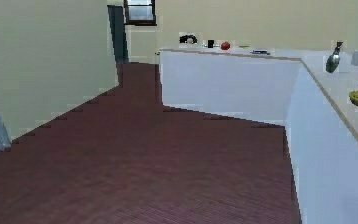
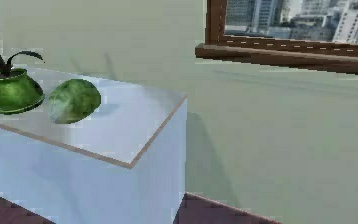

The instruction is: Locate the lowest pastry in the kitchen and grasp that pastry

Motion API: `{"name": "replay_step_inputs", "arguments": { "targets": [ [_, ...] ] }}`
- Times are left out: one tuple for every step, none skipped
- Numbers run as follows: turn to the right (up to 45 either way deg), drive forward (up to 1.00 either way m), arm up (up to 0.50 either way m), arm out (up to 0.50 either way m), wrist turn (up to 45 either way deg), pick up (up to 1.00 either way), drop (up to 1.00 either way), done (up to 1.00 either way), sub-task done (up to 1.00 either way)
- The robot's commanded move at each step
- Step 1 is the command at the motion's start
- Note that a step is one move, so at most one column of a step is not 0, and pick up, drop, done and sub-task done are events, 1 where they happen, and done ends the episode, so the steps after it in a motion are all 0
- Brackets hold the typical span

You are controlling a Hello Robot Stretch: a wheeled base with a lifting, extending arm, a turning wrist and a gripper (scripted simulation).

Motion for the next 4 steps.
{"name": "replay_step_inputs", "arguments": {
  "targets": [
    [-6.0,0.0,0.0,0.0,0.0,0.0,0.0,0.0,0.0],
    [0.0,0.1,0.0,0.0,0.0,0.0,0.0,0.0,0.0],
    [24.0,0.0,0.0,0.0,0.0,0.0,0.0,0.0,0.0],
    [0.0,0.75,0.0,0.0,0.0,0.0,0.0,0.0,0.0]
  ]
}}
